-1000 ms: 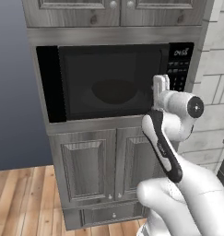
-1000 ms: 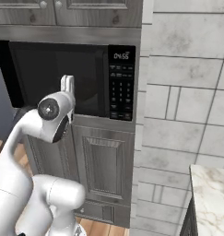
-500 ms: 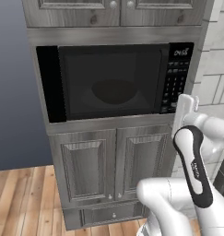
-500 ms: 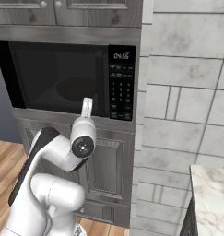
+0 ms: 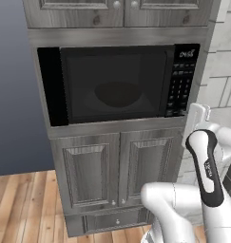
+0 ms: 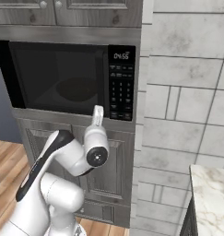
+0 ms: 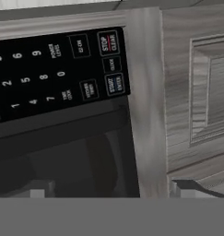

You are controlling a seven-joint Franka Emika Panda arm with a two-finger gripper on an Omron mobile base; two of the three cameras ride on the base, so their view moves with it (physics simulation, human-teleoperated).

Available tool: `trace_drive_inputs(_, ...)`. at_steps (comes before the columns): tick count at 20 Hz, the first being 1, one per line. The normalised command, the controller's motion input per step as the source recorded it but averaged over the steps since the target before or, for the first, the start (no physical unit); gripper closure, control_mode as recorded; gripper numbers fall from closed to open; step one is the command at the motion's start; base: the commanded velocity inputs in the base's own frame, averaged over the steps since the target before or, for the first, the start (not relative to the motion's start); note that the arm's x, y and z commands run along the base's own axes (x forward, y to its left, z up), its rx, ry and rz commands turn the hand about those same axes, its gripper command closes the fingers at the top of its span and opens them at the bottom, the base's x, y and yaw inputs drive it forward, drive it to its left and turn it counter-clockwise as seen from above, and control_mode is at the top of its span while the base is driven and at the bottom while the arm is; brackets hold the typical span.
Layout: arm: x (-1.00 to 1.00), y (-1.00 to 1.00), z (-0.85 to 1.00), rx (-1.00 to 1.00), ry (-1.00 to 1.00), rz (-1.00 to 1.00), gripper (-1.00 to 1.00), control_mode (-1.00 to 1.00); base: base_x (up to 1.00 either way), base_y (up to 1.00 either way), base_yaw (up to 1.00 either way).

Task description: Pick the cucumber from the sink and place it in the bowl. Then pick the bowl and place it in the microwave. Then close the microwave door and press the start button.

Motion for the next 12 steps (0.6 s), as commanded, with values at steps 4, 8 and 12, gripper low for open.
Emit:
trace_drive_inputs(4, 0.04, 0.00, 0.00, 0.00, -0.01, -0.02, 1.00, -1.00, 0.00, 0.00, 0.00)
trace_drive_inputs(8, 0.01, -0.07, 0.00, 0.00, 0.00, -0.06, 1.00, -1.00, 0.00, 0.00, 0.00)
trace_drive_inputs(12, 0.09, -0.19, 0.00, 0.00, 0.00, -0.08, 1.00, -1.00, 0.00, 0.00, 0.00)
